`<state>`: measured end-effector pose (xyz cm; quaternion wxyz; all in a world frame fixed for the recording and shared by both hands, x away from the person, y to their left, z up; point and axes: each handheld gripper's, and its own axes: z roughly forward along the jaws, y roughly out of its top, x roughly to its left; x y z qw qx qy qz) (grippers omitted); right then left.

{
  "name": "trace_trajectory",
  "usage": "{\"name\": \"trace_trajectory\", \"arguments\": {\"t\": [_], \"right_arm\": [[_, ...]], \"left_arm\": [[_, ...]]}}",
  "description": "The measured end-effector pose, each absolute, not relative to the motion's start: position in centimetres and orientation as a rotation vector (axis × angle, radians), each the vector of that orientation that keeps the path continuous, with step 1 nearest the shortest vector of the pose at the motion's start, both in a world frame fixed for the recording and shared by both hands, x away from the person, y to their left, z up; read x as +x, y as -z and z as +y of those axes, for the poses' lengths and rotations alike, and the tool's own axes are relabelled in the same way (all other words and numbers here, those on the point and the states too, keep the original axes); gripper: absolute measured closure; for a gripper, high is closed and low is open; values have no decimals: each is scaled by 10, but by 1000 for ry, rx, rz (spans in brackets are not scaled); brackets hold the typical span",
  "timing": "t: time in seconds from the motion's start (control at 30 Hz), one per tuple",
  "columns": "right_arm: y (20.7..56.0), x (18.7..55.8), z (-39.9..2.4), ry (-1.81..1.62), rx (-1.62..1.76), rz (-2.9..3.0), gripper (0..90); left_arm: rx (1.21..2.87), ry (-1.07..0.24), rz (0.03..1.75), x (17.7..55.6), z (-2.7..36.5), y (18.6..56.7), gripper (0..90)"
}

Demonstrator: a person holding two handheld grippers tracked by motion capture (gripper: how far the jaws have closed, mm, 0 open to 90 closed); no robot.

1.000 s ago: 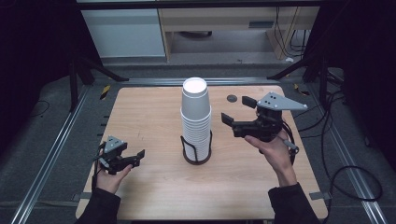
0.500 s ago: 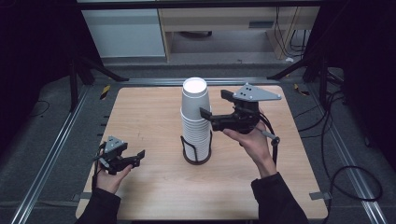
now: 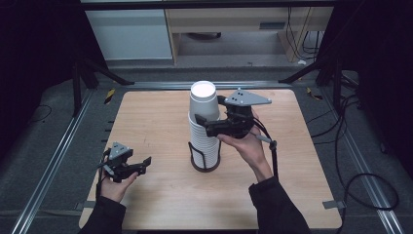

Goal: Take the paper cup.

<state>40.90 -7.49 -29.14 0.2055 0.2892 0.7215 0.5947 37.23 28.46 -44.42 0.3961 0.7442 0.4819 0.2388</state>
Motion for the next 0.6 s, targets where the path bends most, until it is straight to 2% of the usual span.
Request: {"name": "trace_trajectory", "arguments": {"t": [0.6], "right_arm": [[312,425,-60,-1655,838,2009,76]], "left_arm": [[1902,-599,1225,373,283,446,199]]}}
